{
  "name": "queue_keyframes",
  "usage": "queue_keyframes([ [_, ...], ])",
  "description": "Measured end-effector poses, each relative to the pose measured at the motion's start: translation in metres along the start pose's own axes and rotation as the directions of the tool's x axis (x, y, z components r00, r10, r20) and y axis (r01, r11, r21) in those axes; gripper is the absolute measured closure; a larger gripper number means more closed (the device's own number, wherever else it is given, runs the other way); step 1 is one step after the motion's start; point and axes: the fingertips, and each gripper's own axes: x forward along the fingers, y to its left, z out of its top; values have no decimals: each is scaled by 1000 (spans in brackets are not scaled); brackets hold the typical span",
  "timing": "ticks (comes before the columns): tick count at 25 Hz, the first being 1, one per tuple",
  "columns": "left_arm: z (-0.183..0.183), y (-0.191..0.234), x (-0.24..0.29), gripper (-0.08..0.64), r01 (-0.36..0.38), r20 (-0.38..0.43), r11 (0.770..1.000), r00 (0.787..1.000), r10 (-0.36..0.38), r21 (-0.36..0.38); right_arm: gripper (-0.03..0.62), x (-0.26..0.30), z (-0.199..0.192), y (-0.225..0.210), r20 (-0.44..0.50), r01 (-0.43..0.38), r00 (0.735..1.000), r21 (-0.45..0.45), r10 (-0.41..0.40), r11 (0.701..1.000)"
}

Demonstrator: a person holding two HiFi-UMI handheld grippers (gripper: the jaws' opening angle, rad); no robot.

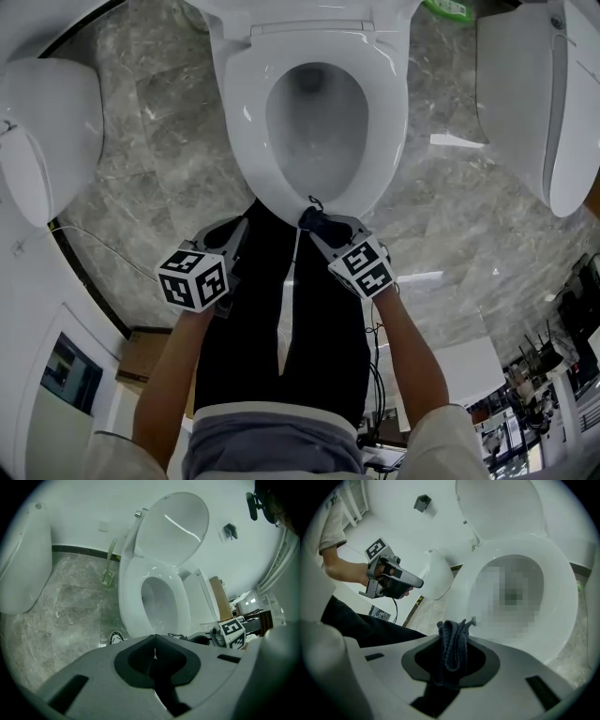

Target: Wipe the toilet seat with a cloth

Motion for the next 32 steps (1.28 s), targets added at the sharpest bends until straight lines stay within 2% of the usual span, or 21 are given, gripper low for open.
queue_keyframes([
  [6, 5, -8, 0, 551, -10, 17, 1000, 1000, 10, -5, 506, -23, -13, -29, -11, 55, 998, 45, -54, 997],
  [10, 6, -14, 1, 551, -13, 29, 1000, 999, 14, -15, 505, -37, -18, -48, -30, 91, 996, 36, -90, 995],
  [19, 0, -30, 6, 551, -13, 40, 999, 999, 14, -39, 505, -50, -16, -69, -89, 103, 989, -134, -116, 986],
  [25, 0, -35, 8, 551, -5, 41, 999, 999, 7, -49, 505, -60, -2, -89, -94, 131, 983, -252, -159, 959],
  [32, 4, -44, 14, 551, 19, 23, 998, 1000, -17, -62, 505, -68, 18, -111, -102, 156, 975, -329, -199, 931],
])
